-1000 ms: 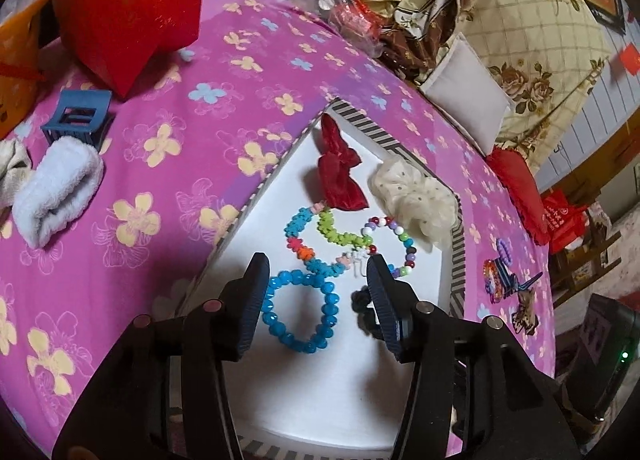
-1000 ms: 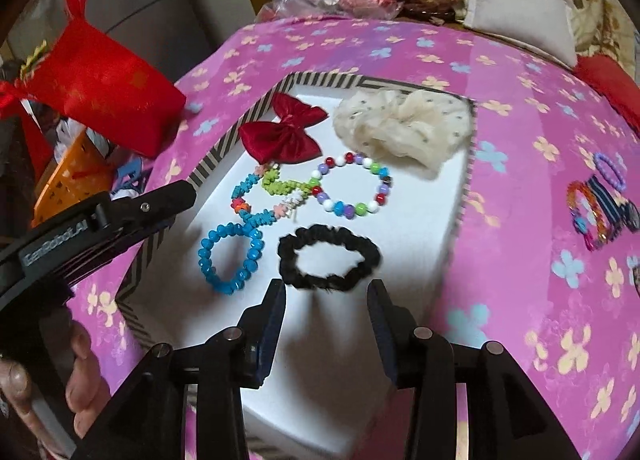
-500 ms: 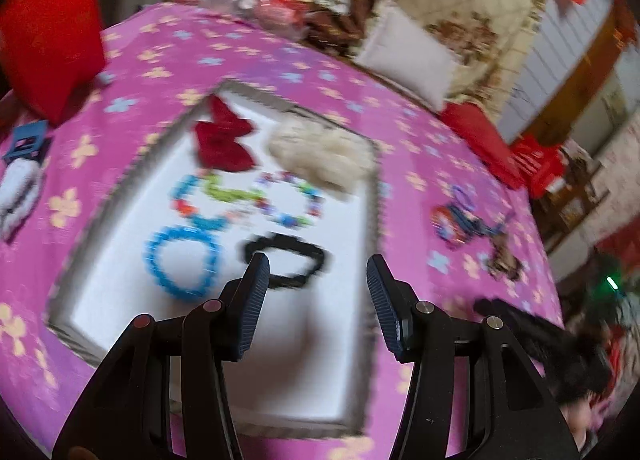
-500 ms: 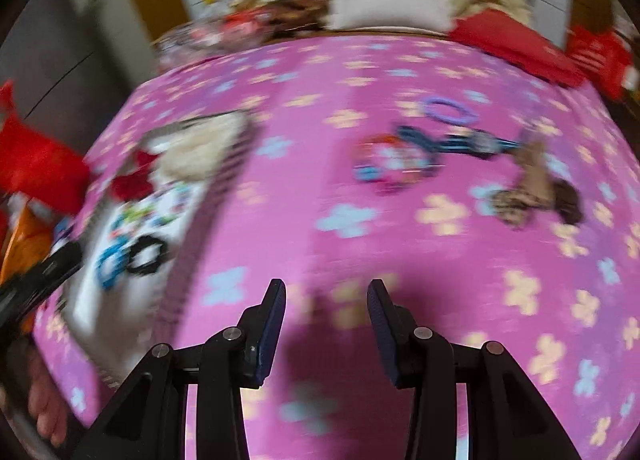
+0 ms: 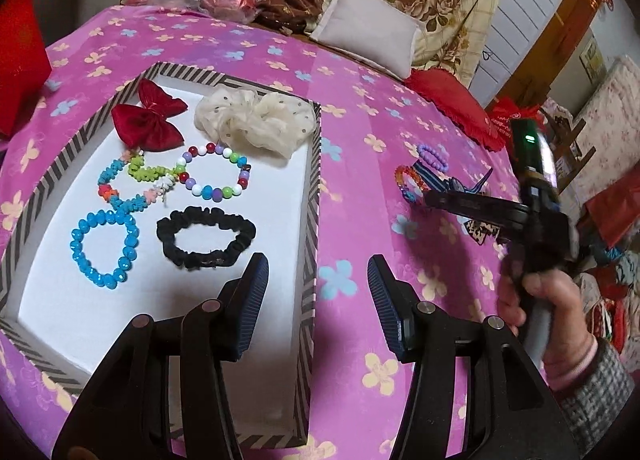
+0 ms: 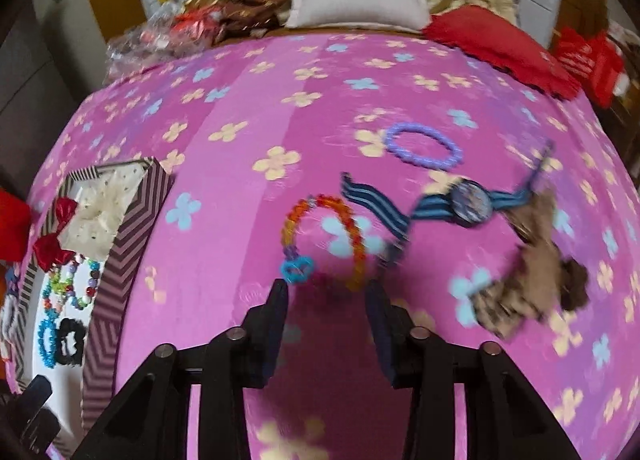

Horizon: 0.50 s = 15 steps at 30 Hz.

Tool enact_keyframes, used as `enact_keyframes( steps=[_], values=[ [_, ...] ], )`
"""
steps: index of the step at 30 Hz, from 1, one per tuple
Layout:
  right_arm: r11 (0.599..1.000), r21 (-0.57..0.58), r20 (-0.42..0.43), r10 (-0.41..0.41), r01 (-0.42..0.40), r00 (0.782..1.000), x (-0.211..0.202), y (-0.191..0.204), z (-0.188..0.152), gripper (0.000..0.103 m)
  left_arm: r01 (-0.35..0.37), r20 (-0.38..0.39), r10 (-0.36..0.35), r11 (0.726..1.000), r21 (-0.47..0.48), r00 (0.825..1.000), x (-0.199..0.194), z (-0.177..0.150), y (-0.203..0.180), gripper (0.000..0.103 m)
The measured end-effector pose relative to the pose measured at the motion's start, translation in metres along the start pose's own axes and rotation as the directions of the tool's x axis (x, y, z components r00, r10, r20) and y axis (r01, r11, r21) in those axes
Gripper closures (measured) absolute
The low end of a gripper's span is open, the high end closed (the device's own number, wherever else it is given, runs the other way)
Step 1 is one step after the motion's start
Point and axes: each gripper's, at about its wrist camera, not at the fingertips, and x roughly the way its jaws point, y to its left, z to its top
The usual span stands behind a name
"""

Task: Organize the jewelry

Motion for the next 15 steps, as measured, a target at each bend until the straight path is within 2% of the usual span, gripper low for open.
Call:
enact_keyframes(
  steps=[2, 3, 4, 8, 12, 15],
  values=[
    [1.0, -0.008, -0.01, -0.01, 0.01, 1.0, 0.011, 0.005, 0.004, 0.071, 0.006, -0.008, -0.007, 1.0, -0.01, 1.0, 0.003, 0.001, 0.002, 0.052],
    [1.0, -0.009, -0.019, -0.017, 0.016, 1.0, 0.017, 0.006, 0.006, 0.078, 0.011, -0.017, -0.012, 1.0, -0.017, 1.0, 0.006, 0.002, 0.004, 0.052],
    [1.0, -0.006, -0.014, -0.011, 0.011, 1.0, 0.02, 0.008, 0.007, 0.081, 0.017, -0.026, -0.017, 1.0, -0.021, 1.0, 0.008, 0.003, 0.004, 0.052],
    [0.999, -0.035, -0.031, -0.001, 0.0, 1.0, 0.021, 0.014, 0.004, 0.083, 0.026, -0.05, -0.027, 0.999, -0.022, 0.998, 0.013, 0.003, 0.003, 0.052],
    [0.995, -0.052, -0.088, 0.084, -0.089, 0.993, 0.006, 0.016, -0.021, 0.083, 0.022, -0.039, -0.022, 1.0, -0.013, 0.999, 0.01, 0.003, 0.0, 0.052],
    [0.979, -0.05, -0.141, 0.189, -0.198, 0.972, -0.016, 0.015, -0.059, 0.083, 0.017, -0.028, -0.017, 1.0, -0.012, 0.999, 0.007, 0.003, -0.001, 0.052]
  ],
)
